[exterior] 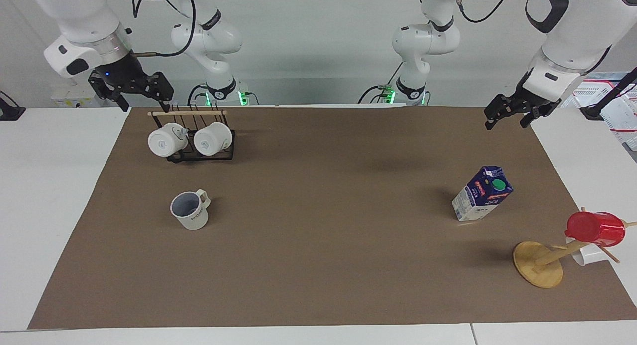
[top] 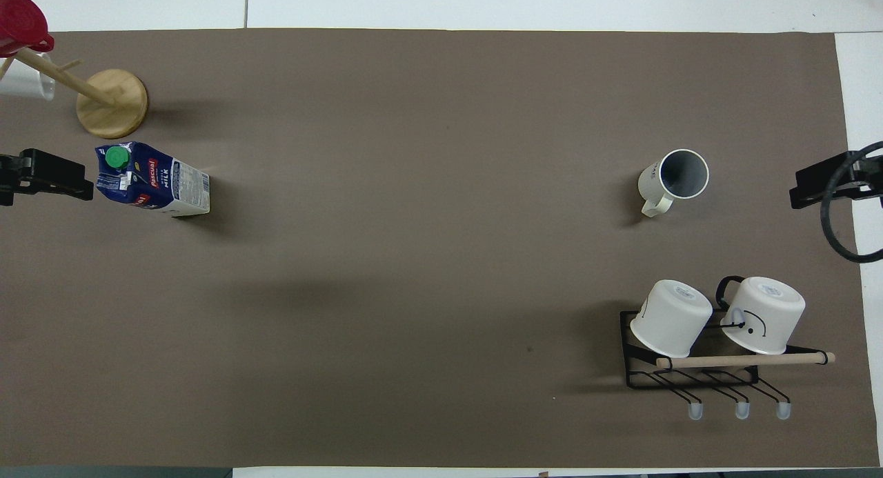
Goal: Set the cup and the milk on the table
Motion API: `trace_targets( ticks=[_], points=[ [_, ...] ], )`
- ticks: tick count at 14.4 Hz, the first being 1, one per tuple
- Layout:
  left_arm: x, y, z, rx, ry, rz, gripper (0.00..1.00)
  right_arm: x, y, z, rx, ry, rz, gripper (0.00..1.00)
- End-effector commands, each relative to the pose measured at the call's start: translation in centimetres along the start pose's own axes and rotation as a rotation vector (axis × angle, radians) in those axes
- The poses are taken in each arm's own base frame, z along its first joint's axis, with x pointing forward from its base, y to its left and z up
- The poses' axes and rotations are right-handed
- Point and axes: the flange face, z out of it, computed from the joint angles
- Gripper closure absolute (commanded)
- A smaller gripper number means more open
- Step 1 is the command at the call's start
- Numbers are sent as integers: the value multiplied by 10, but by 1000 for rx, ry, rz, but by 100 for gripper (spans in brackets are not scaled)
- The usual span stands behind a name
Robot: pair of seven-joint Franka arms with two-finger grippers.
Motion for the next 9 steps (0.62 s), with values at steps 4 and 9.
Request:
trace_targets(
  ticks=[4, 9],
  points=[
    [-6, -3, -2, 2, 11, 2, 0, 0, -1, -5, -1, 14, -22, 0],
    [-6, -3, -2, 3, 11, 2, 0, 1, -2, -4, -1, 23, -17, 0]
  ],
)
